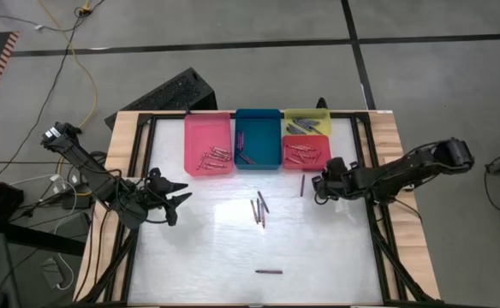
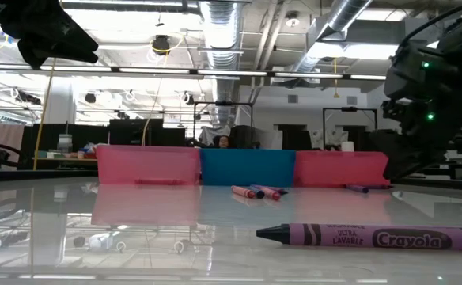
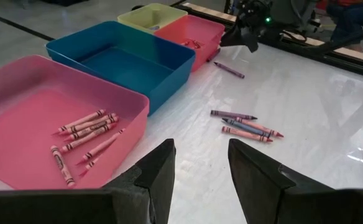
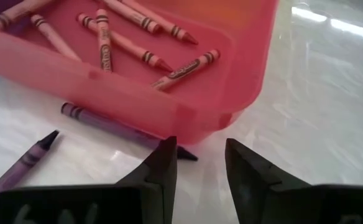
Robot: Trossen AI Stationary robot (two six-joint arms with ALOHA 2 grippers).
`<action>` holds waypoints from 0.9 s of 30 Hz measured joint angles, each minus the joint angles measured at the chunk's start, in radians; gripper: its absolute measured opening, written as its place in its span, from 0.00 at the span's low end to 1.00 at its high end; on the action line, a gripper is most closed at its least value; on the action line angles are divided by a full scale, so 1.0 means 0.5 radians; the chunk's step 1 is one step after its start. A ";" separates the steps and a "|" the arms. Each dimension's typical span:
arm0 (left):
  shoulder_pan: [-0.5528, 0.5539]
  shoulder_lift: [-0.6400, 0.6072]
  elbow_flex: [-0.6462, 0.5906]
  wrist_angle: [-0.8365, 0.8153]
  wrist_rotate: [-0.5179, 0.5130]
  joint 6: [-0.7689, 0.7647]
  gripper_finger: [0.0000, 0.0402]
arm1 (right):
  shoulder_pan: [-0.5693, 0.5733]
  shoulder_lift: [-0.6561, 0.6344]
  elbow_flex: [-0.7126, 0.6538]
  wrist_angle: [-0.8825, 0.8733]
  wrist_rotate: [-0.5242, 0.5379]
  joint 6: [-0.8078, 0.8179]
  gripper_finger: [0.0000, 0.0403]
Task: Sort crayons
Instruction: Put the violet crayon into the blue bin
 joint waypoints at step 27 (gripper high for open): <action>0.000 0.001 0.000 -0.002 0.002 0.016 0.35 | -0.132 0.157 -0.040 0.261 -0.187 -0.196 0.33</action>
